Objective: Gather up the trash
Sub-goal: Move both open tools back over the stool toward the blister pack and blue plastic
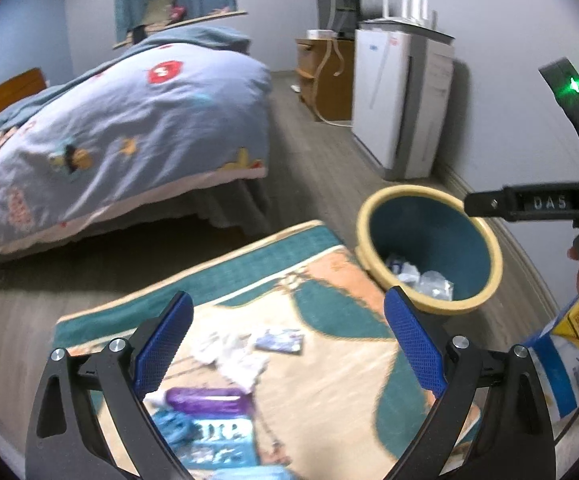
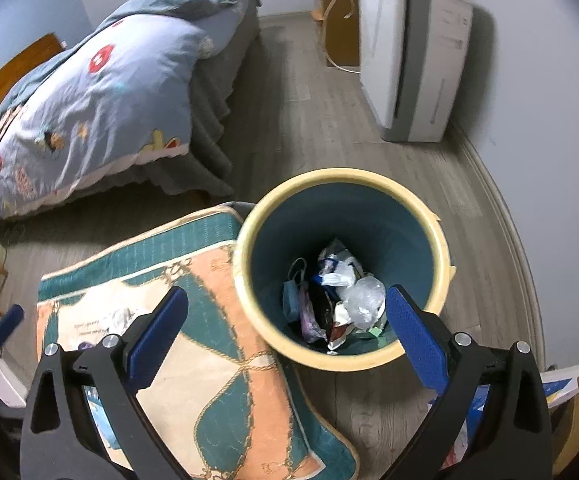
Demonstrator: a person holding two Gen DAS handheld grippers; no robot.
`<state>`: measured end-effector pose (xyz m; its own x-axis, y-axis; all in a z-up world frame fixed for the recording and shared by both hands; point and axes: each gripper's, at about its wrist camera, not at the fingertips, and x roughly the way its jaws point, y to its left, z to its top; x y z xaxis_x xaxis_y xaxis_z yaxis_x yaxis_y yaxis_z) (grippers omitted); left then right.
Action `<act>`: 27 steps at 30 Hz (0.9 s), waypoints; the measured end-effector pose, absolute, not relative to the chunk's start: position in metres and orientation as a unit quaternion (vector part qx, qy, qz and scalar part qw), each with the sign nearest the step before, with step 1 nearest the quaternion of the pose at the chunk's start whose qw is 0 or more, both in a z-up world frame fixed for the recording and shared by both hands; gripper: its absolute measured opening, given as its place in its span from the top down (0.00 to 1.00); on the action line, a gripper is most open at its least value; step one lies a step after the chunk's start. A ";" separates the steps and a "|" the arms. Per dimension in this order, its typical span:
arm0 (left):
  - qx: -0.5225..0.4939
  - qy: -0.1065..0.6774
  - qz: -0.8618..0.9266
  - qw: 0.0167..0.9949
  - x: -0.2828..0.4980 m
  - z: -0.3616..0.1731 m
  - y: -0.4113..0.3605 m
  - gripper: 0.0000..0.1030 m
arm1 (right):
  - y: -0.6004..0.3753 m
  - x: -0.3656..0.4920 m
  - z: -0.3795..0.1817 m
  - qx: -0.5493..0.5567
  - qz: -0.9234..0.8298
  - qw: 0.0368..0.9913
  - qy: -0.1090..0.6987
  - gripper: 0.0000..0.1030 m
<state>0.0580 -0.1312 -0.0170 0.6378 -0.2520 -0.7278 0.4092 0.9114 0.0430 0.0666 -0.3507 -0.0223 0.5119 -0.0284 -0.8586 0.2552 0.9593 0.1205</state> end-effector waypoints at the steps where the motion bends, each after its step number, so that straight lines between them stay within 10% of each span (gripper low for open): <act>1: 0.098 0.384 -0.177 0.901 0.058 -0.015 -0.122 0.07 | -0.345 0.067 -0.022 0.113 -0.080 0.862 0.488 0.06; 27: 0.046 0.479 -0.038 0.876 0.059 -0.058 0.058 0.07 | -0.213 0.100 -0.060 0.072 -0.012 0.843 0.533 0.06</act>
<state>0.0587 0.0577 -0.0583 0.5389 -0.0231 -0.8421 0.1115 0.9928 0.0441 0.0998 -0.2126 -0.0605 0.4318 0.0560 -0.9002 0.0981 0.9892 0.1086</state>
